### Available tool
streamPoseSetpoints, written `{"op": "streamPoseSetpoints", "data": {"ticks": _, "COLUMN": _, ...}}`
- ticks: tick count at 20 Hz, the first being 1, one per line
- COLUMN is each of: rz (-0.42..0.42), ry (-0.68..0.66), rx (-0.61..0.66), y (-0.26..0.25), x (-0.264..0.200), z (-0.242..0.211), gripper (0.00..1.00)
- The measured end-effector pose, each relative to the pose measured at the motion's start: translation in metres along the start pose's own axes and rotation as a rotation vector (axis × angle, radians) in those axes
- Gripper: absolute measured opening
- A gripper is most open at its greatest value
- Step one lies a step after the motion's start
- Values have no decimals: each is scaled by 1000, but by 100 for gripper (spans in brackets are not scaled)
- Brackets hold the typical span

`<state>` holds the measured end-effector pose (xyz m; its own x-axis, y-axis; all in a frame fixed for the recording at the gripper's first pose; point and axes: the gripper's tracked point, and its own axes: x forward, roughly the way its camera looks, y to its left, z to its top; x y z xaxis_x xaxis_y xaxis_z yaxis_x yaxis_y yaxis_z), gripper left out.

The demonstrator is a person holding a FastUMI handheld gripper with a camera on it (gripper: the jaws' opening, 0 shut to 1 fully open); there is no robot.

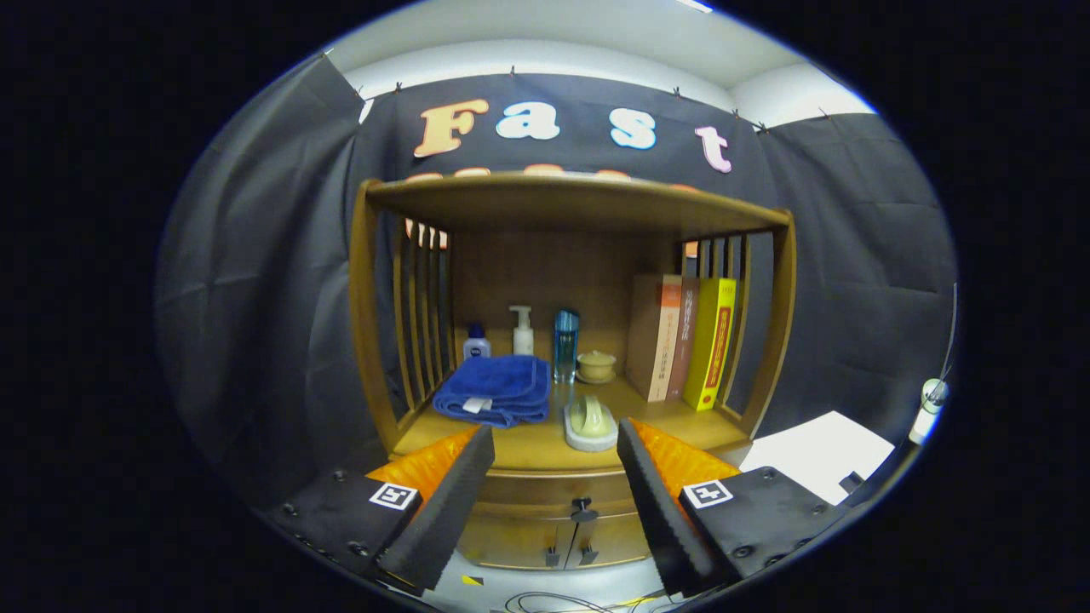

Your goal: Pull open the drawer, take out the items inside it, and place them on the countertop above the cabinet.

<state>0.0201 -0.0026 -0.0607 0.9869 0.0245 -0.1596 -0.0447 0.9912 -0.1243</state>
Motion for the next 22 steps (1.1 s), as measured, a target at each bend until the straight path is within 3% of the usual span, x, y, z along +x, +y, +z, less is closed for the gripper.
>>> {"op": "streamPoseSetpoints", "data": {"ticks": 7, "rz": 17, "ry": -89, "rx": 6, "y": 3, "x": -35, "z": 66, "gripper": 98}}
{"op": "streamPoseSetpoints", "data": {"ticks": 22, "rz": 57, "ry": -62, "rx": 12, "y": 24, "x": -29, "z": 49, "gripper": 98}}
